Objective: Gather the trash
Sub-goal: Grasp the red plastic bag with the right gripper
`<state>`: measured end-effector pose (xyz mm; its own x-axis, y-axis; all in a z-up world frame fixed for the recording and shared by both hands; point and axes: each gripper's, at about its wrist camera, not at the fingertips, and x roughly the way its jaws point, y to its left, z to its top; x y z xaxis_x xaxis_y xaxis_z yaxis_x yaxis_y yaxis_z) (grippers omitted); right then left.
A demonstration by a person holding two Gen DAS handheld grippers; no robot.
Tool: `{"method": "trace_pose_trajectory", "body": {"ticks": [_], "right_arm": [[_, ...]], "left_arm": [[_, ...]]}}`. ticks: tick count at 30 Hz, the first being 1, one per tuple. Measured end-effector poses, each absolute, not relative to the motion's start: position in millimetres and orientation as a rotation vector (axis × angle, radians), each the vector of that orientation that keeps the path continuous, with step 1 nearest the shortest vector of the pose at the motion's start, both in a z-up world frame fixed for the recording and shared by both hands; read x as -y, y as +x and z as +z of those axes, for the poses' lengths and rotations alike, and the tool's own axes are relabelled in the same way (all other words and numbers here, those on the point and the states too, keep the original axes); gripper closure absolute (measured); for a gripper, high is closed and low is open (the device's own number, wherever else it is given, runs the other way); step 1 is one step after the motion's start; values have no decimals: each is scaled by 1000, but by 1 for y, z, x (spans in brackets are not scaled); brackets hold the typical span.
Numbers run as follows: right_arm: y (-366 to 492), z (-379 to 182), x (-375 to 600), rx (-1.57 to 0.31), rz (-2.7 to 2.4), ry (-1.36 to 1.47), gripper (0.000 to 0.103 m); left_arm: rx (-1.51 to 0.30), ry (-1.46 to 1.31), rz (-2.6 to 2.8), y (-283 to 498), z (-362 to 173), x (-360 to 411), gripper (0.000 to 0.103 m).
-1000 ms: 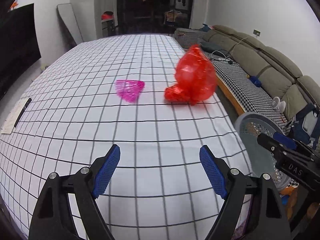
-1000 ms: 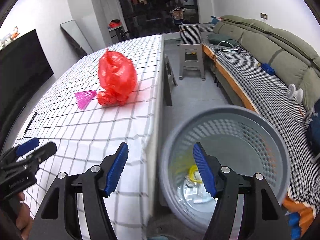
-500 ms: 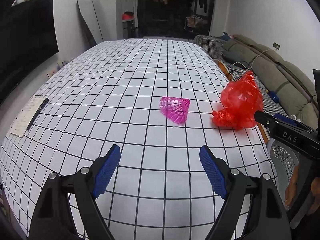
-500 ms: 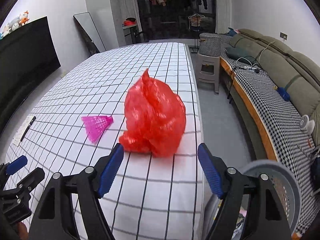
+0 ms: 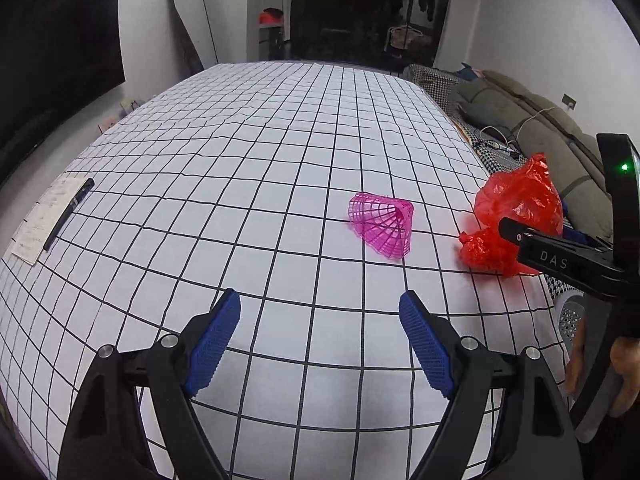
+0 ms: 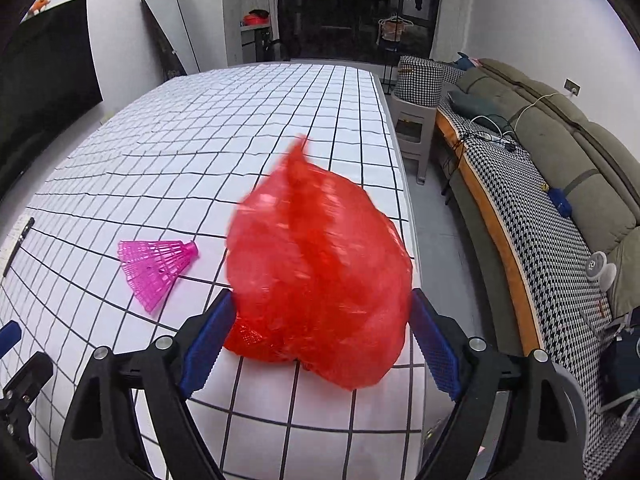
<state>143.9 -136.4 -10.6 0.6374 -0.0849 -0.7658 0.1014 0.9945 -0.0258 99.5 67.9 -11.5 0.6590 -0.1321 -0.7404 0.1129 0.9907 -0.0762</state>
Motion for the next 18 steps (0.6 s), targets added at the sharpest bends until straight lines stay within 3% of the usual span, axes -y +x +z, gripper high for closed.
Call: {"method": "trace_pose_trajectory", "body": {"ticks": [9,11,13,18], "right_arm": [[158,-19,135,-884,-101,67,21],[159,-20,133,-881,-97,73,28],[161,-21,131,-891,-81,74,48],[158,-18,124,-879,-57,58,67]], "left_arm": [[-843,-55,-118,105,-10,-76,23],[-846,-59,-117,105,-10,-76,23],[-846,-59,-114,106,-11,-76,23],[-847,-50,-105,105,-12,-73,23]]}}
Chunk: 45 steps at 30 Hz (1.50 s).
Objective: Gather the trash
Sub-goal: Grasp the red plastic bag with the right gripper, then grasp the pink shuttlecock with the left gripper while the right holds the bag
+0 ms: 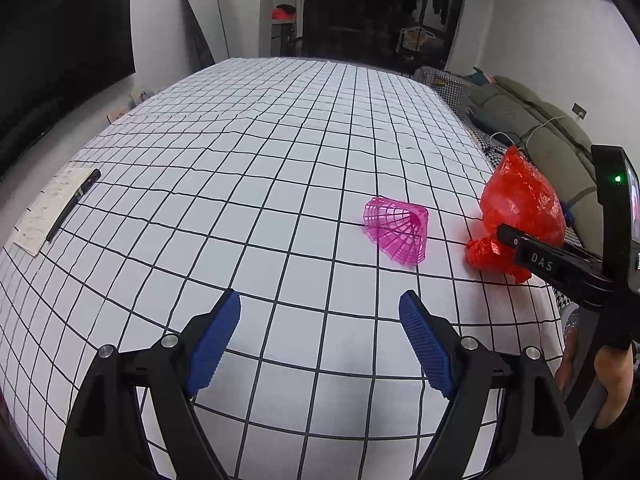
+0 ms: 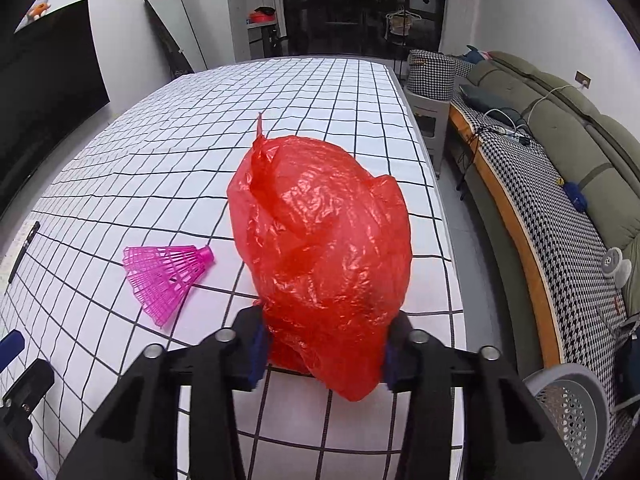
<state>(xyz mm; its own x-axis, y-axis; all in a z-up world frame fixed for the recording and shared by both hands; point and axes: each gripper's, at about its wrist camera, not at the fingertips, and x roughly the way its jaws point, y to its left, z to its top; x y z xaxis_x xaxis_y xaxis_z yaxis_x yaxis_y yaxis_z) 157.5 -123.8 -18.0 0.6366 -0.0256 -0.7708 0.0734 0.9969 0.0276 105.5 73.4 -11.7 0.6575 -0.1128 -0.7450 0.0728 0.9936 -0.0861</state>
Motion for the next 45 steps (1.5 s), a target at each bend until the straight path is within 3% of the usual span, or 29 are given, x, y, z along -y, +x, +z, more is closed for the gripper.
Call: {"method": "trace_pose_trajectory", "body": {"ticks": [4,27,45], "right_arm": [[148,-13,124,-867,-39,83,74],[32,9,206,-822,-143,257,74],[9,6,242,-815,-193,324,74]], "left_arm": [[-843,-36,-99,104,-10,-71,23],[-879,37,-189,146,-6,-20,17],[-966,153,-190,217,-56,26,16]]}}
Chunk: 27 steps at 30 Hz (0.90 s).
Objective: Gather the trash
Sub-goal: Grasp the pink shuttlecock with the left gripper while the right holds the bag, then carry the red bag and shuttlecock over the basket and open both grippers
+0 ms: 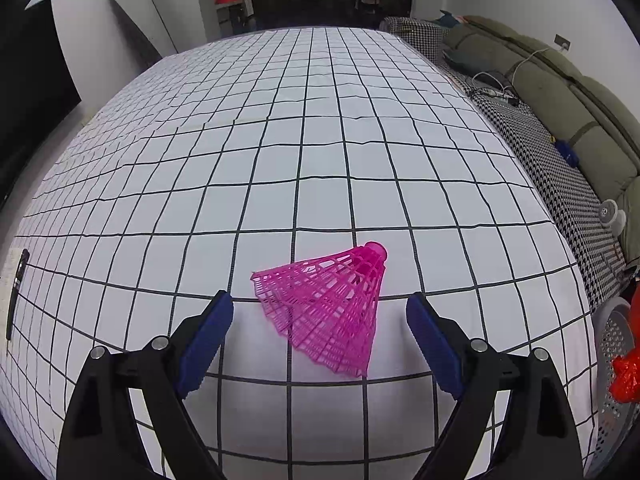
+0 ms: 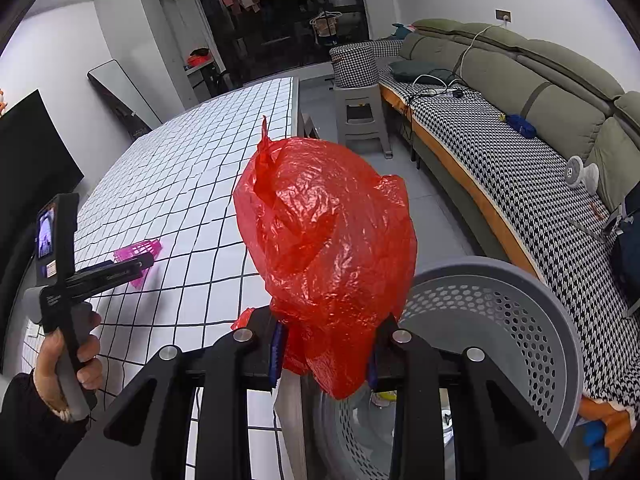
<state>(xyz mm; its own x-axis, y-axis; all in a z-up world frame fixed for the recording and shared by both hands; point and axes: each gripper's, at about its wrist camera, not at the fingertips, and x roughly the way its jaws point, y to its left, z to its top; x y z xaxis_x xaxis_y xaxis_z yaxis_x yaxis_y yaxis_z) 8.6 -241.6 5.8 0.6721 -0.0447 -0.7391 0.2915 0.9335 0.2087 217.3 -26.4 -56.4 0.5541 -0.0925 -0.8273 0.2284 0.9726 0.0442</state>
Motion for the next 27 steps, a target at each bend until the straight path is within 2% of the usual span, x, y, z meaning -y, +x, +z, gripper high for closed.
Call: {"method": "trace_pose_trajectory", "body": {"ticks": [5,8,15,27], "right_arm": [[11,5,244,-821,-188,332,74],[13,5,245,-824,-192,337,74],[15,5,244,-829,-188,339,74],[2,11,242,-821,-181,329,74]], "left_arm": [[-990,124,-207,227,-67,27,22],[-974,115,-212,227,-65,27,38],[-958,72,-238,211,-56,13,51],[-910,78,-277,169,-34,14,54]]}}
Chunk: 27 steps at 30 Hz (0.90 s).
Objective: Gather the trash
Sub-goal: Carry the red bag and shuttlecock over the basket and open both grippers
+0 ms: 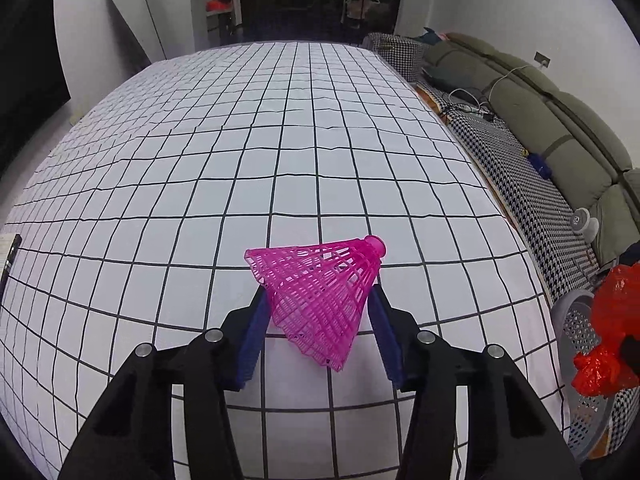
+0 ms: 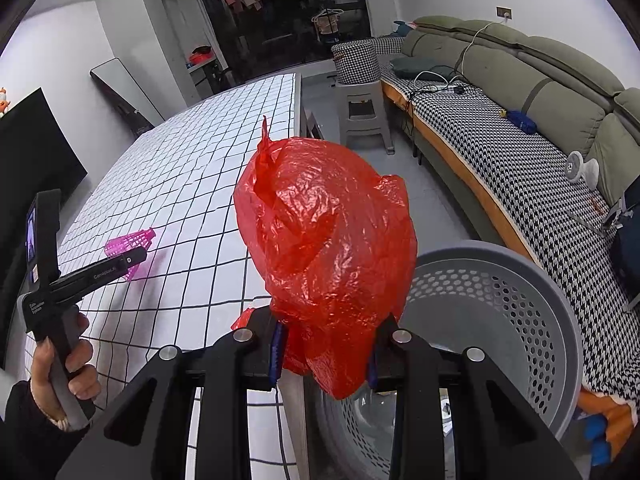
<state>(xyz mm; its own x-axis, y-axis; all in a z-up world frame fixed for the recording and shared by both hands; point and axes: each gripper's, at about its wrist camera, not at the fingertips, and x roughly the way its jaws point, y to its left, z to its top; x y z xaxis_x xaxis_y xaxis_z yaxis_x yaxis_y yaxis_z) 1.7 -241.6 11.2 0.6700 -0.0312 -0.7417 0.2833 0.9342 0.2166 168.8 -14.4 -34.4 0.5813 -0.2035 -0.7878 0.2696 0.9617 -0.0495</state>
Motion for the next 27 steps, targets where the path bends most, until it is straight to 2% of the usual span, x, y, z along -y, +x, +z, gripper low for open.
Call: {"method": "trace_pose_trajectory", "body": {"ticks": [12,27], "right_arm": [[-42,11,251,-795,-214,342,74],[-143,0,307,-735,-316,414,74]], "left_arm": [[-809,107,-401,88,0,42,54],[-748,159,-631,-18,18,132,54]]}}
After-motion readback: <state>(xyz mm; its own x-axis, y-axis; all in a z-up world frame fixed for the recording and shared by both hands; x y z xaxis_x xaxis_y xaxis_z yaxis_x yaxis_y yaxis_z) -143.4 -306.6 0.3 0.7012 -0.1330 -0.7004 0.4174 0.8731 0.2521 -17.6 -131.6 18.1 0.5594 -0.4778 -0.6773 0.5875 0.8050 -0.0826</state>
